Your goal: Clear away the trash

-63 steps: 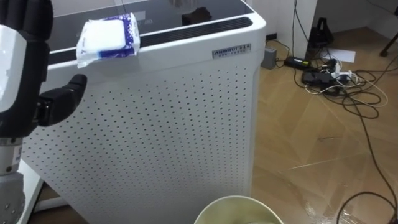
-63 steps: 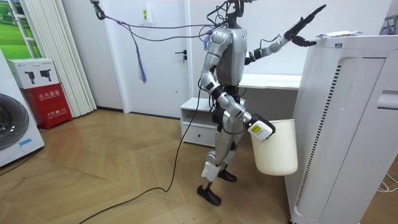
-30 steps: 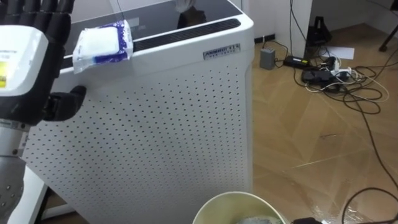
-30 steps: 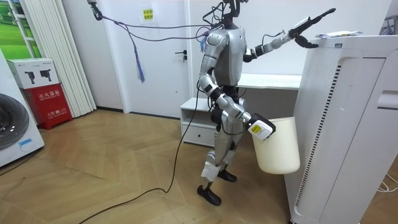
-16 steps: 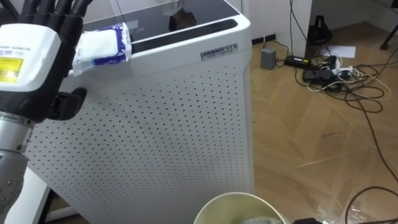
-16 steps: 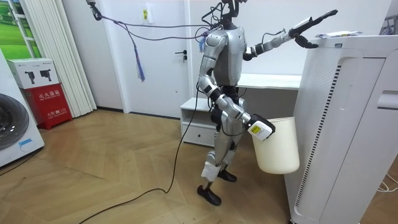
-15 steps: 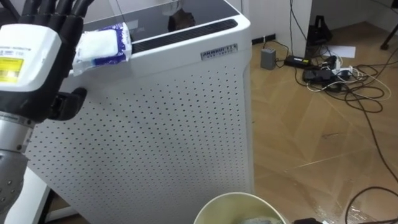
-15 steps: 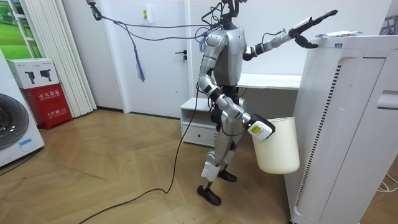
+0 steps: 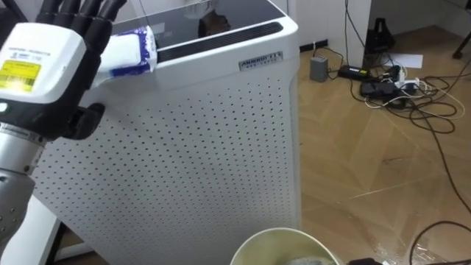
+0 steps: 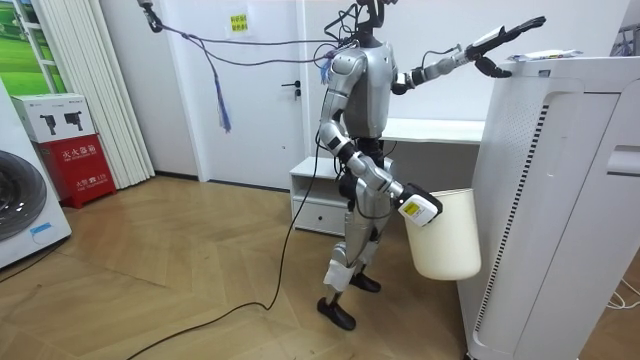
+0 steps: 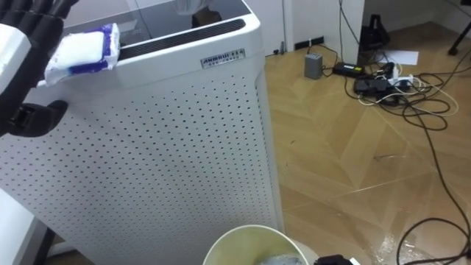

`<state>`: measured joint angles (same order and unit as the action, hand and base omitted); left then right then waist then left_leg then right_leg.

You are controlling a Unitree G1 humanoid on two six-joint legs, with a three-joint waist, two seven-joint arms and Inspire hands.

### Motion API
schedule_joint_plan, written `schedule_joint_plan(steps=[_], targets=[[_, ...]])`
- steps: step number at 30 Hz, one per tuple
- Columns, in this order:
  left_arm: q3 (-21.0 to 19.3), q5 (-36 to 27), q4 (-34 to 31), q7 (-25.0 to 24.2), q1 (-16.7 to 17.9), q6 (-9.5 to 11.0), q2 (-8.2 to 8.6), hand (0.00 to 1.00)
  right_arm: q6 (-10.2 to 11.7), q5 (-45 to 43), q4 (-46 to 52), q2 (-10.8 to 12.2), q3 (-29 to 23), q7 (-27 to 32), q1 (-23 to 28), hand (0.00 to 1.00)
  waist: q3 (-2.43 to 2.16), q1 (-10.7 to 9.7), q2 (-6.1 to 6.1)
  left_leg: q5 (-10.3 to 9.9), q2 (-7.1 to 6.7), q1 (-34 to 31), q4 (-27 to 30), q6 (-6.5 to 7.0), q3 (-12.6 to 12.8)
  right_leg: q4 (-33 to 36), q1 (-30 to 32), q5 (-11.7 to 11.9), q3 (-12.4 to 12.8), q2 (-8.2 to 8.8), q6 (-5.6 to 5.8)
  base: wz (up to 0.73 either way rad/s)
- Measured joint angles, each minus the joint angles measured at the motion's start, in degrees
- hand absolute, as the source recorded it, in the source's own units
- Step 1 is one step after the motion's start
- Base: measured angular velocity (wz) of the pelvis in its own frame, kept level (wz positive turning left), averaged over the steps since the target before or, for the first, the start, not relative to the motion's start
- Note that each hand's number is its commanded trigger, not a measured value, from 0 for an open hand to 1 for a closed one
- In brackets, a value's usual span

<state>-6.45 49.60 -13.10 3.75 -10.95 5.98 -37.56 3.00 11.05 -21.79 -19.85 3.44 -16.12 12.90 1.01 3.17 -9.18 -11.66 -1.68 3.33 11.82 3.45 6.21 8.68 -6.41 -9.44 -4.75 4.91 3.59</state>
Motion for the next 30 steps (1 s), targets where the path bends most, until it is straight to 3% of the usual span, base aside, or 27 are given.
schedule_joint_plan(steps=[12, 20, 30], targets=[[0.14, -0.02, -0.41, -5.12, -1.18, -0.8, 0.0, 0.0, -0.06, -0.01, -0.05, -0.71, -0.03, -0.45, 0.0, 1.0, -0.07, -0.01, -1.23, 0.07, 0.0, -0.1, -0.1, 0.0, 0.0, 0.01, 0.19, 0.0, -0.02, 0.01, 0.0, 0.0], [5.15, -0.57, -1.49, -12.87, -1.17, -1.17, 0.0, 0.0, -0.22, -0.01, 0.01, -0.84, 1.5, -1.43, -0.02, 1.0, 0.05, -1.56, -1.02, 0.12, 0.02, -0.56, -0.26, 0.0, 0.37, 0.06, 0.95, 0.0, 0.34, 0.03, 0.0, -0.02], [5.2, -1.96, -1.15, -19.05, -2.77, -2.49, -0.01, 0.0, -1.44, -0.03, -0.03, -1.0, 2.06, -1.44, -0.02, 1.0, -0.11, -1.81, -0.96, 0.13, 0.11, -0.34, -0.22, 0.01, 1.52, 0.75, 1.52, 0.0, 1.67, -0.02, 0.0, -0.06]])
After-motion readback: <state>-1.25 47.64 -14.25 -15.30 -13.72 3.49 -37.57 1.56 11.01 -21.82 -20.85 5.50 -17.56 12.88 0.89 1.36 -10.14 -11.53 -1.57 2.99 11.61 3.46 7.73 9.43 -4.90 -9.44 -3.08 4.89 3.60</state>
